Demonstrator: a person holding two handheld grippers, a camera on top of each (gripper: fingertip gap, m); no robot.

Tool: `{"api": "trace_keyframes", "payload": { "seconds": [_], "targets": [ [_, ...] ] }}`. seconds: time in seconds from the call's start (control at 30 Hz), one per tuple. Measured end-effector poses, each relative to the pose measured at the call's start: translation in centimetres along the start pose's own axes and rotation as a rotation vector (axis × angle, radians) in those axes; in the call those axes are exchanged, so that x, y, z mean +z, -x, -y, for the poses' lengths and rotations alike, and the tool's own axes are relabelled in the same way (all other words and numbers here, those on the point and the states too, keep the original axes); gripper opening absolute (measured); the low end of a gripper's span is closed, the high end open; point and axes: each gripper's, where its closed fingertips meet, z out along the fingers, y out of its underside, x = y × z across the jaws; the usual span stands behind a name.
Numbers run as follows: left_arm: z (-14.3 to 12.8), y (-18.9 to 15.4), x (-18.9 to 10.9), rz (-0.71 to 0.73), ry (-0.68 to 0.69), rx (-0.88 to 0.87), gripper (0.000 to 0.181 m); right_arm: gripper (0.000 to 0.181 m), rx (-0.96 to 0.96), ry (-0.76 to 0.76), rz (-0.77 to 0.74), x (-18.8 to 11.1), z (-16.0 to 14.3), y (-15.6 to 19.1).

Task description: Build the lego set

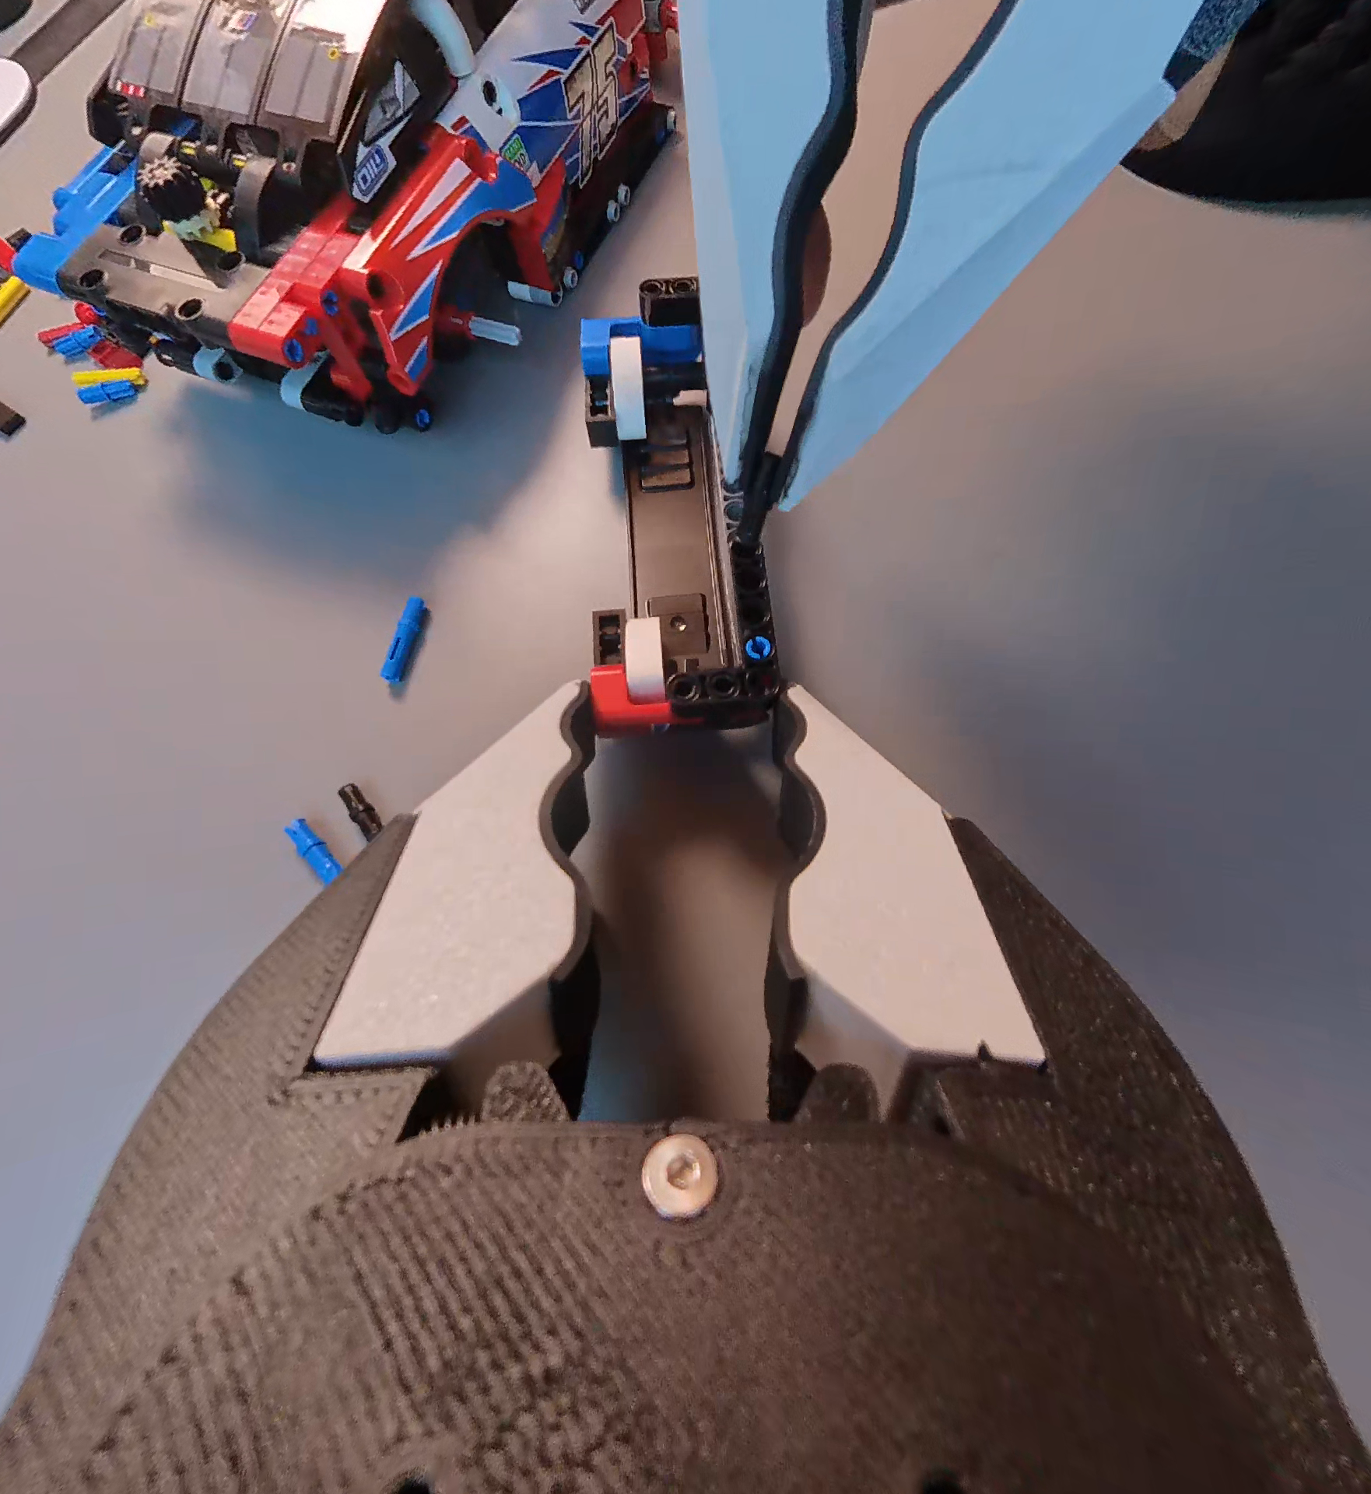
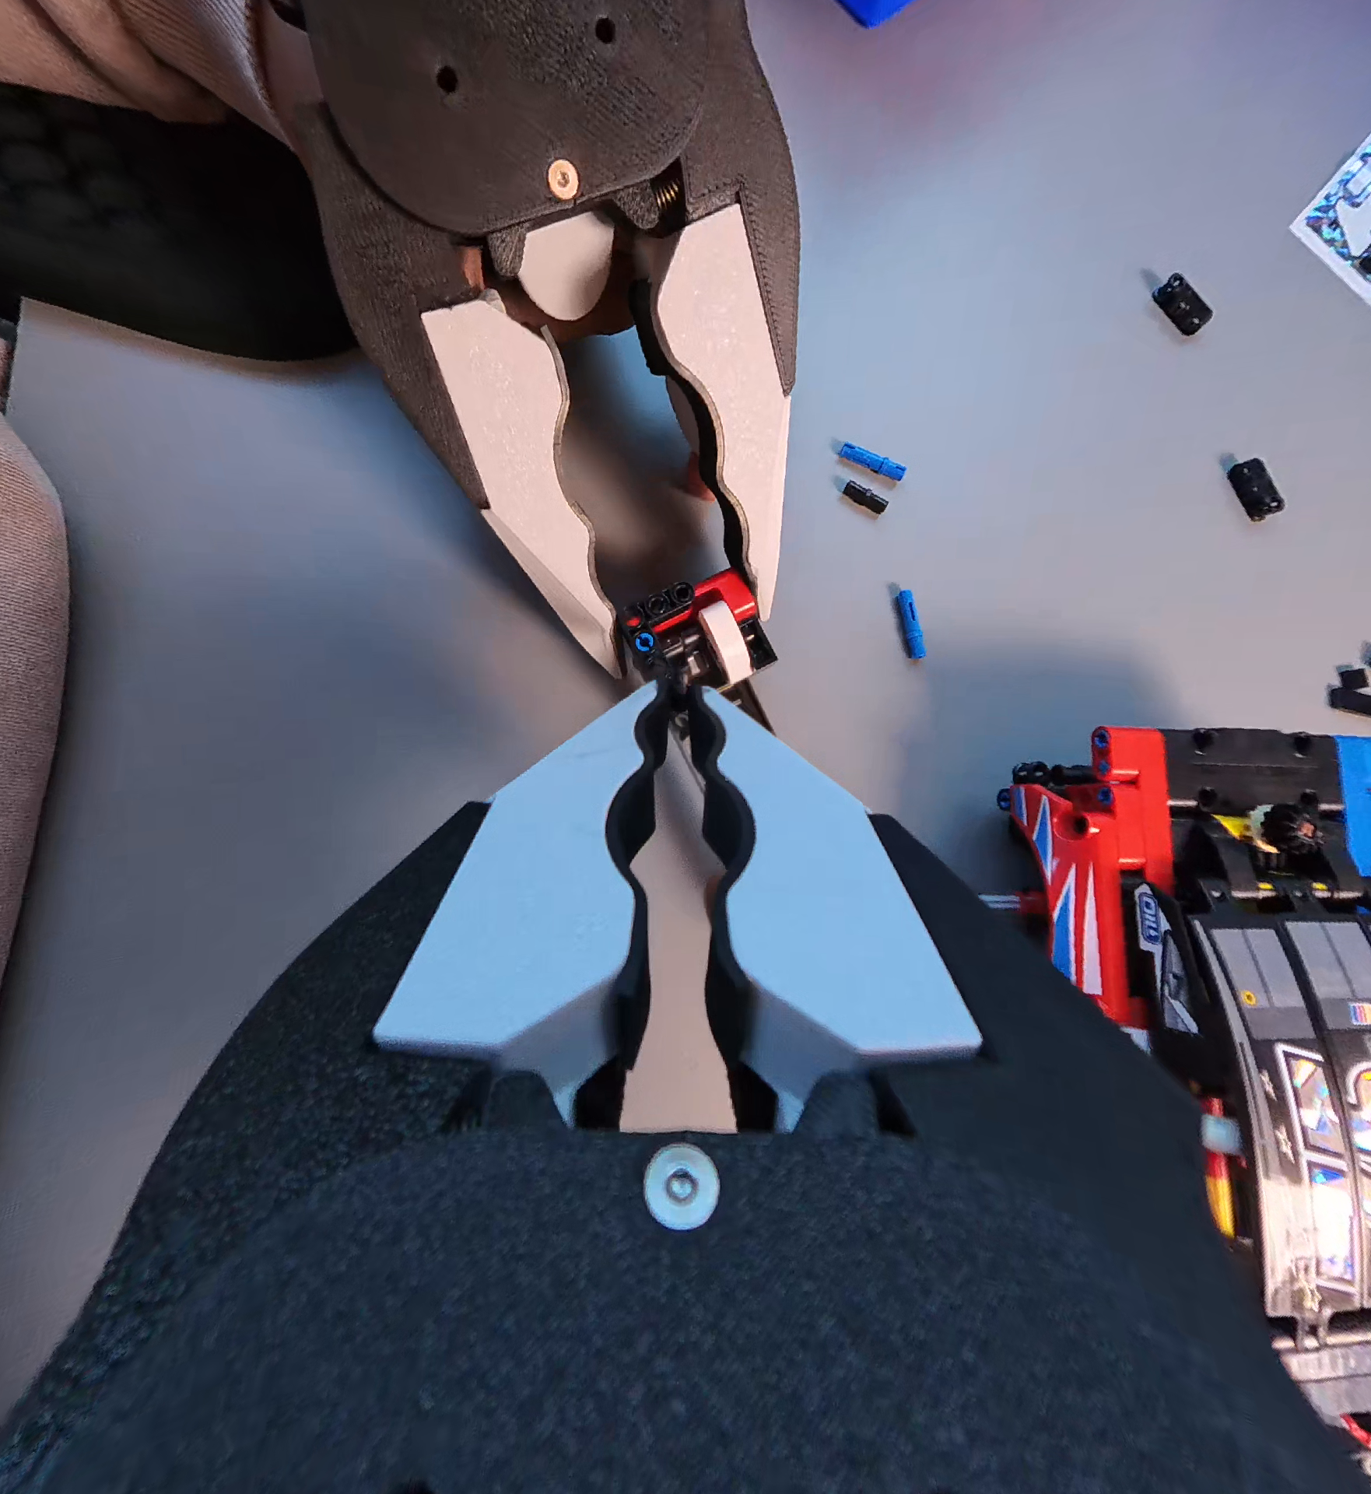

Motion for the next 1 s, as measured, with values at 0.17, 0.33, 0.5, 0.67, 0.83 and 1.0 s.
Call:
{"api": "trace_keyframes", "payload": {
  "seconds": [0.17,0.33,0.5,0.67,0.83,1.0],
  "targets": [
    [0.0,0.1,0.0,0.004,0.001,0.0,0.042,0.002,0.0,0.046,0.05,0.3,0.1,0.2],
    [0.2,0.1,-0.2,0.004,-0.017,0.001,0.042,0.002,-0.024,0.127,0.109,0.9,0.2,0.9],
    [0.2,0.0,-0.1,0.018,-0.015,0.029,0.041,0.002,-0.059,0.212,0.122,1.6,0.1,1.2],
    [0.2,-0.1,-0.1,0.022,-0.015,0.039,0.041,0.002,-0.08,0.29,0.108,1.7,0.0,0.7],
    [0.2,-0.1,-0.2,0.011,-0.021,0.029,0.041,0.001,-0.092,0.377,0.124,1.6,-0.3,0.6],
    [0.2,-0.1,-0.2,0.003,-0.018,0.027,0.041,0.001,-0.091,0.459,0.151,1.5,-0.5,0.8]
  ]
}}
